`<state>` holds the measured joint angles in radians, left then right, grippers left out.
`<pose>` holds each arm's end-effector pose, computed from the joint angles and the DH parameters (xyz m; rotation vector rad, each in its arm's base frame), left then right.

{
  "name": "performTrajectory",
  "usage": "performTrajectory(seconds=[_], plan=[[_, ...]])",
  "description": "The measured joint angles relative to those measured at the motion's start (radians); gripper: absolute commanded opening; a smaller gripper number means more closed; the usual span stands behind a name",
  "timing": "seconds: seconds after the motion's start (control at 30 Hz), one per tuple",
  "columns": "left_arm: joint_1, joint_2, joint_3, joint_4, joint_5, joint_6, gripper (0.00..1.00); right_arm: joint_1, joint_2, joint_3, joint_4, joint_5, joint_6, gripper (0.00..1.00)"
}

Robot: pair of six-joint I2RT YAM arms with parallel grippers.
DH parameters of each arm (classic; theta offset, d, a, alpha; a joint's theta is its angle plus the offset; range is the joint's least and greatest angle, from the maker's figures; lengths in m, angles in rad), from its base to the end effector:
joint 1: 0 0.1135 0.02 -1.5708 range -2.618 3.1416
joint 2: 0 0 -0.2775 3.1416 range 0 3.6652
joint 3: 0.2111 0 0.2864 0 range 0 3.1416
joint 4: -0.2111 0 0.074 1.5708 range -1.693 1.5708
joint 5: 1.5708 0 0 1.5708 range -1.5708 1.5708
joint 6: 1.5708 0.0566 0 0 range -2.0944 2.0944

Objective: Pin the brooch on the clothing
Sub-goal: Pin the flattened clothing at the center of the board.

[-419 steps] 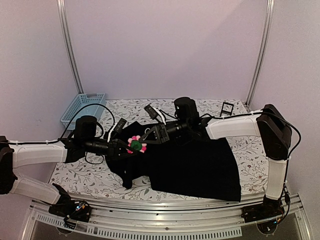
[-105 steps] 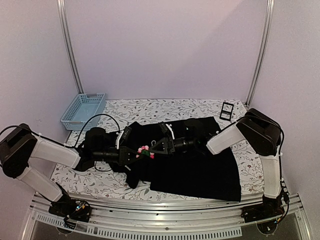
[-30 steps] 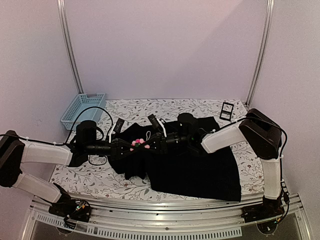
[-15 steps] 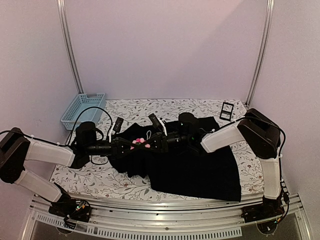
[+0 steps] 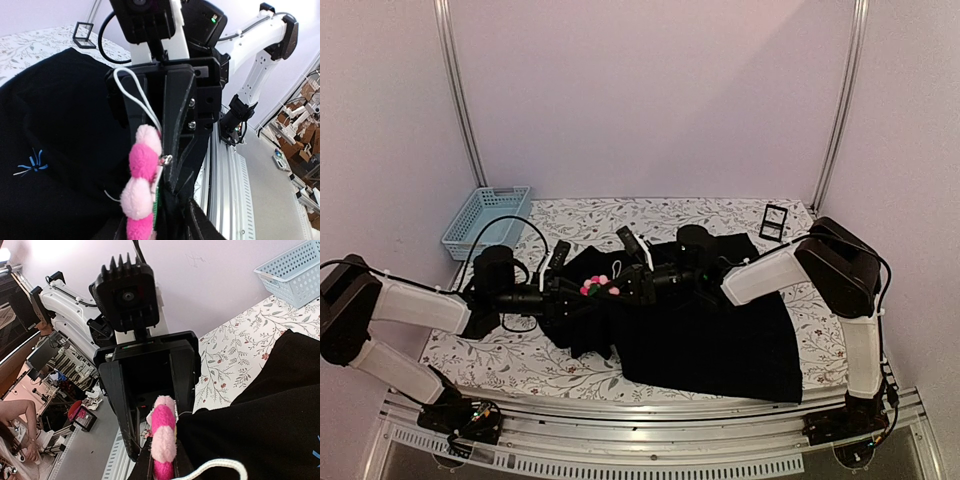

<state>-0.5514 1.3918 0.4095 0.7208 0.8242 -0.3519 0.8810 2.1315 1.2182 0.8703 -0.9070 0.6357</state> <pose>0.2206 -0.1845 0.1579 0.8109 1.7990 -1.3625 0.2806 0.4102 0.1588 -1.0439 1.6672 1.8048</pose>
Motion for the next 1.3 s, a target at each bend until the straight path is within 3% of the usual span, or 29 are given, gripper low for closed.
performTrajectory(seconds=[0.17, 0.4, 0.63, 1.0, 1.3], plan=[[-0.018, 0.014, -0.005, 0.029, -0.05, -0.04, 0.13, 0.0, 0.0, 0.0, 0.005, 0.0, 0.014, 0.0], [-0.033, 0.027, -0.013, 0.076, -0.076, -0.106, 0.0, -0.005, 0.0, 0.0, 0.01, -0.013, 0.016, 0.0], [-0.034, 0.032, -0.012, 0.077, -0.077, -0.146, 0.0, -0.005, 0.0, 0.002, -0.003, -0.013, 0.013, 0.0], [-0.03, 0.024, 0.019, -0.076, -0.062, -0.085, 0.0, 0.013, -0.04, 0.005, -0.198, 0.048, -0.172, 0.16], [-0.029, 0.013, 0.045, -0.14, -0.051, 0.001, 0.0, 0.014, -0.069, -0.001, -0.25, 0.082, -0.205, 0.3]])
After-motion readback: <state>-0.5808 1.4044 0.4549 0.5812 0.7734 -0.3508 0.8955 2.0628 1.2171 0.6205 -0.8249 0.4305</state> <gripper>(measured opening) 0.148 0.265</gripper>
